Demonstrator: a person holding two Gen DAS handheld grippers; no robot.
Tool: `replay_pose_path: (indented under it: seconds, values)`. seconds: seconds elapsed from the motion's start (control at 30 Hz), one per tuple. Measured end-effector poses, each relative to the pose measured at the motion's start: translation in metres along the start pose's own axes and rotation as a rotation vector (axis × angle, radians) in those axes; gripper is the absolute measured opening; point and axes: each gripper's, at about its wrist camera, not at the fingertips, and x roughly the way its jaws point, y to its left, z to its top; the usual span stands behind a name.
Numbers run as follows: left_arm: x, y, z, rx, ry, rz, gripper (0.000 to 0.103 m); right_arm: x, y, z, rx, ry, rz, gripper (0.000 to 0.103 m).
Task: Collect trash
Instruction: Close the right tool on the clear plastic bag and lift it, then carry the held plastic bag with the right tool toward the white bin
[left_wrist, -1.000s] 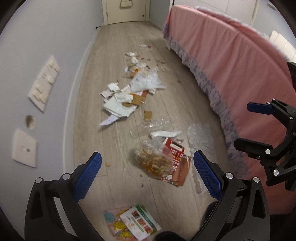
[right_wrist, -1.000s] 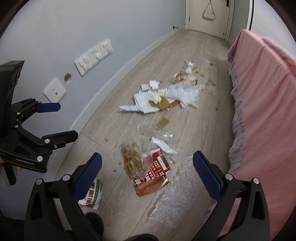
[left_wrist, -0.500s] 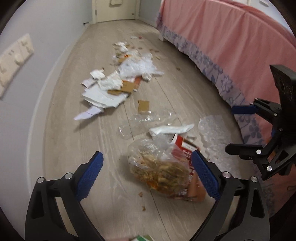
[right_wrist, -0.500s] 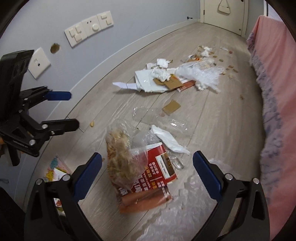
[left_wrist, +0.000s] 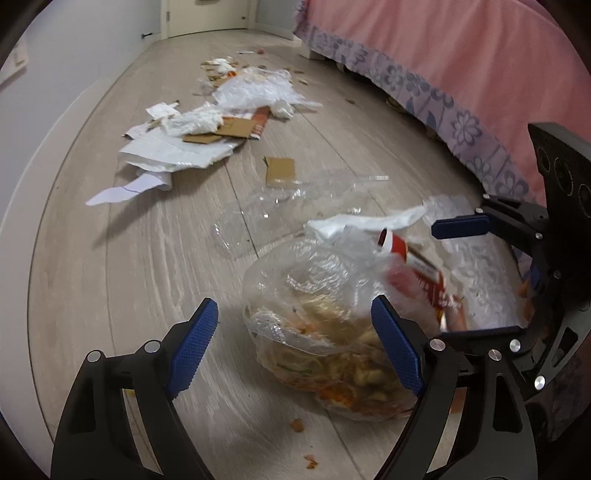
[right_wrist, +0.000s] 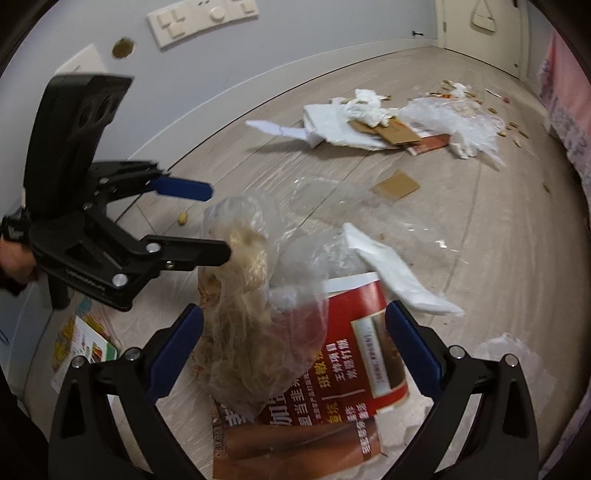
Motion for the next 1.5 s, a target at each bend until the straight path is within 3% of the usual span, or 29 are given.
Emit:
replay_pose_path:
  seconds: [0.1,0.2,0.37,0.5,0.63,0.83,0.9,1.33,1.5]
  values:
    - [0.006,0.0,-0.001,0.018,0.013,-0.023,0.061,0.01,0.003,-0.002,-0.014,0.011,0.014,0.093]
    - [0.008,-0.003,-0.003,0.032,0.03,-0.052,0.048,0.019,0.008,-0.002,-0.004,0.039,0.057,0.071]
    - [0.014,-0.001,-0.008,0.006,0.052,-0.081,0.034,0.034,0.015,-0.006,0.006,0.096,0.055,0.067]
    - [0.014,0.0,-0.01,-0.004,0.047,-0.095,0.021,0.039,0.019,-0.008,0.001,0.119,0.079,0.041]
    - [0.015,0.0,-0.011,-0.007,0.041,-0.104,0.012,0.039,0.015,-0.008,0.031,0.127,0.107,0.027]
    - [0.009,-0.001,-0.009,0.005,0.03,-0.117,0.007,0.03,0.019,-0.007,0.052,0.095,0.133,0.021]
    - [0.006,-0.002,-0.007,0.004,0.021,-0.117,0.006,0.026,0.02,-0.006,0.059,0.082,0.14,0.014]
    - [-0.041,-0.017,0.025,-0.062,-0.045,-0.089,0.004,-0.018,0.018,0.02,0.043,0.03,0.096,0.013]
    - [-0.087,-0.033,0.05,-0.103,-0.048,-0.095,0.004,-0.06,0.025,0.04,0.031,0.039,0.073,0.013]
